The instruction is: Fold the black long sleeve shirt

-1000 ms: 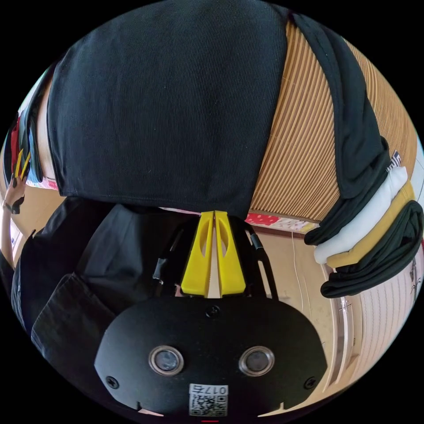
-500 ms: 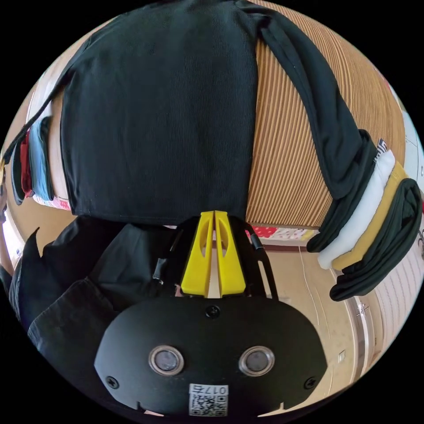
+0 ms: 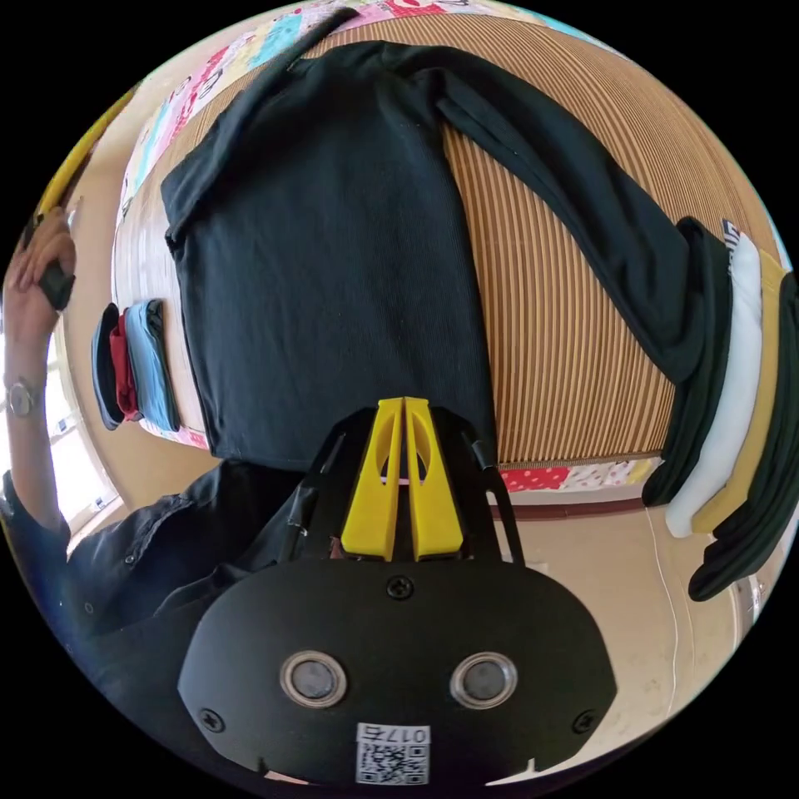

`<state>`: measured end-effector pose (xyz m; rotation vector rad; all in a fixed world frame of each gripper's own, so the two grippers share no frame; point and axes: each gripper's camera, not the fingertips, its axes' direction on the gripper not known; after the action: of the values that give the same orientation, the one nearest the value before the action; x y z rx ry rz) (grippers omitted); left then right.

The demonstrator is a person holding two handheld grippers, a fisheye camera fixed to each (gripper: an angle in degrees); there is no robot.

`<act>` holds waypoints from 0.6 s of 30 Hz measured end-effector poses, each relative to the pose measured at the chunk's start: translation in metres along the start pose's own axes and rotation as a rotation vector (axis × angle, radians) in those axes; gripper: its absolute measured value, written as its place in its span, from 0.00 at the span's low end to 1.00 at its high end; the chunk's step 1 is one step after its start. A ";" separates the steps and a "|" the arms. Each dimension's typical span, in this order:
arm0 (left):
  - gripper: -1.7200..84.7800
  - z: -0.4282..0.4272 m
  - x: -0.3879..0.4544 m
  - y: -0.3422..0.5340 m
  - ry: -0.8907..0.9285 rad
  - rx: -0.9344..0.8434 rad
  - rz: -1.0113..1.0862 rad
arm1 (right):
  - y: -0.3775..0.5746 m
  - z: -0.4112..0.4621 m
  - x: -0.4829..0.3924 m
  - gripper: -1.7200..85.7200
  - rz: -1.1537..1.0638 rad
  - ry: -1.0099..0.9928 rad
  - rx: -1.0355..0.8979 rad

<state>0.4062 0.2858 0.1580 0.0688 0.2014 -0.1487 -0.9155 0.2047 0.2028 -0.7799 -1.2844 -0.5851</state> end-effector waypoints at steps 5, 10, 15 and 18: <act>0.09 -0.011 -0.057 0.029 -0.166 -0.008 -0.166 | 0.015 0.015 0.063 0.03 0.061 -0.103 0.035; 0.10 -0.072 -0.119 0.000 -0.375 0.155 -0.299 | -0.013 -0.004 0.095 0.04 0.034 -0.201 0.202; 0.14 -0.094 -0.173 -0.067 -0.586 0.224 -0.380 | -0.072 -0.026 0.111 0.05 0.017 -0.234 0.337; 0.11 -0.082 -0.206 -0.094 -0.621 0.184 -0.422 | -0.106 -0.037 0.118 0.07 0.019 -0.277 0.426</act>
<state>0.1764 0.2292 0.1144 0.1588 -0.4236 -0.5983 -0.9498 0.1145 0.3341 -0.5262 -1.5867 -0.1762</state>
